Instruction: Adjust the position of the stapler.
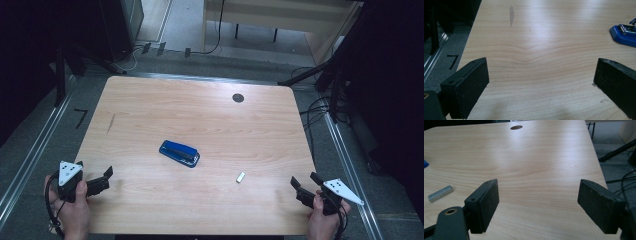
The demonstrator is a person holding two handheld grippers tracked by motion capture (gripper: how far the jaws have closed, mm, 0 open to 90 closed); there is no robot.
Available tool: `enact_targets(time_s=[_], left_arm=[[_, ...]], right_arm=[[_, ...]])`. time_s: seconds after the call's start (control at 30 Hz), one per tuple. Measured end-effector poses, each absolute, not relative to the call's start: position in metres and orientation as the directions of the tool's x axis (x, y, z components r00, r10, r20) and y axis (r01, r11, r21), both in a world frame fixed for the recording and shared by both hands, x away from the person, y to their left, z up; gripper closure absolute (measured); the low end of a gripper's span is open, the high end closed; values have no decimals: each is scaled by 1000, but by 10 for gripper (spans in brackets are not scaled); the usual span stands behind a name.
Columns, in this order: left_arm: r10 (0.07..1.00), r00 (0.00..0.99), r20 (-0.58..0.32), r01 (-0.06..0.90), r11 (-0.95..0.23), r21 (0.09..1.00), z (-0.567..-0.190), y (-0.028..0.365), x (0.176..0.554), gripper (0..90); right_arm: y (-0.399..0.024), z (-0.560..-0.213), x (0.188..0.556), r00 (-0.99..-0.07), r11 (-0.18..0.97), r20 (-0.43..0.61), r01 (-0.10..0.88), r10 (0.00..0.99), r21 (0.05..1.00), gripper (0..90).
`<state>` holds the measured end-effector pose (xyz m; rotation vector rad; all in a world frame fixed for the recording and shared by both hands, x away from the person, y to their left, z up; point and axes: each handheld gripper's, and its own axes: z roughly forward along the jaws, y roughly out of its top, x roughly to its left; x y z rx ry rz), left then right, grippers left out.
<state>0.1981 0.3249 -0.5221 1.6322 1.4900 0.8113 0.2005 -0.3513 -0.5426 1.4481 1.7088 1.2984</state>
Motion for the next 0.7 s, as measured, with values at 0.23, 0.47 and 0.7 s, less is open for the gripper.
enact_targets(time_s=[0.23, 0.47, 0.7], left_arm=[[991, 130, -44, 516, -30, 856, -522, 324, 198, 4], [991, 127, -42, 530, -32, 847, -522, 323, 200, 4], [989, 143, -40, 527, -42, 849, -523, 322, 199, 5]], right_arm=[[-334, -533, 203, -306, 2, 132, 403, 943, 915, 152], [-321, -526, 210, -343, 44, 112, 417, 933, 908, 167], [-305, -517, 219, -391, 84, 90, 408, 916, 909, 169]])
